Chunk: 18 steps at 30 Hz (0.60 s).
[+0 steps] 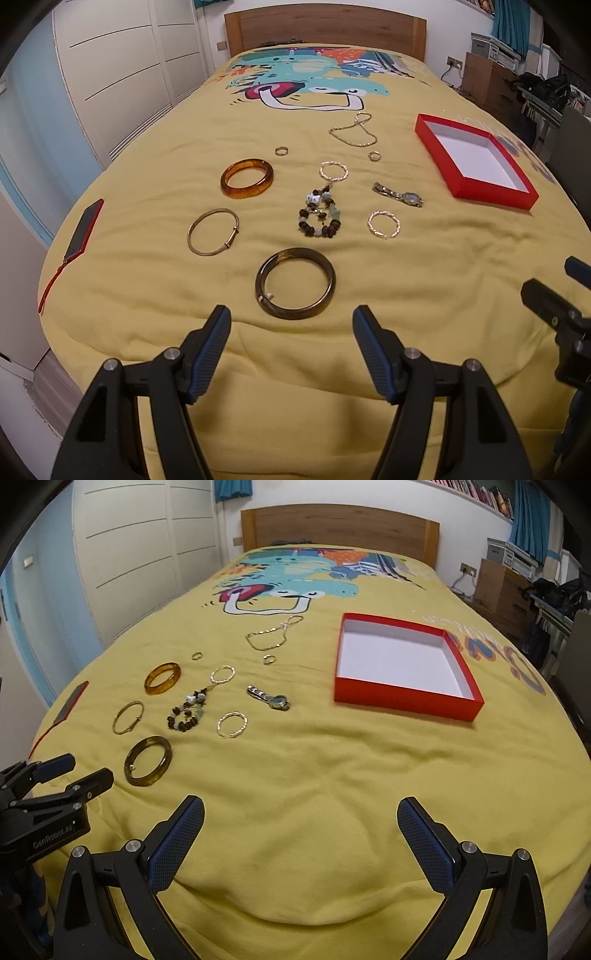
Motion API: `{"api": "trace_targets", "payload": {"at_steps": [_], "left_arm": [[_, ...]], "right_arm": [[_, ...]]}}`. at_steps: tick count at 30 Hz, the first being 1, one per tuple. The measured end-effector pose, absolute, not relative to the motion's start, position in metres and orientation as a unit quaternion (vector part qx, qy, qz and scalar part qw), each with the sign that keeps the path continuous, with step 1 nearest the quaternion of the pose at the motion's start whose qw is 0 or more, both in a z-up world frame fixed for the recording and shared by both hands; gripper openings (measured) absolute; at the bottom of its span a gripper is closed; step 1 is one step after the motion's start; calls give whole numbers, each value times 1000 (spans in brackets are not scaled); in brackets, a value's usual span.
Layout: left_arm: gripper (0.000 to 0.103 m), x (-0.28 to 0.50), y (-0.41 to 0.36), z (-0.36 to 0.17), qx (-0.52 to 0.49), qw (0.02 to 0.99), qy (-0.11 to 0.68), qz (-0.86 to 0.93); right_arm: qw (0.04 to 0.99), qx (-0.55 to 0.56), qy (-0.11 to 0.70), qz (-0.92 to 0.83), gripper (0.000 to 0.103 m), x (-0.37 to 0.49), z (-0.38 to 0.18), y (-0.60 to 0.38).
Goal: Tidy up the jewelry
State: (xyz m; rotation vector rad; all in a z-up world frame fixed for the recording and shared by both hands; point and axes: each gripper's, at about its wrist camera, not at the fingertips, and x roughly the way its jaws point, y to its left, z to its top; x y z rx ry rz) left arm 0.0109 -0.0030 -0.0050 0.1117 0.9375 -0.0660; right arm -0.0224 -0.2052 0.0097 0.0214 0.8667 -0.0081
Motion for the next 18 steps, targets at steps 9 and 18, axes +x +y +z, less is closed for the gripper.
{"api": "trace_targets", "payload": {"at_steps": [9, 18], "left_arm": [[67, 11, -7, -6, 56, 889, 454, -42], [67, 14, -5, -6, 47, 887, 458, -46]], "right_arm": [[903, 3, 429, -20, 102, -21, 13, -208], [903, 11, 429, -21, 102, -20, 11, -211]]}}
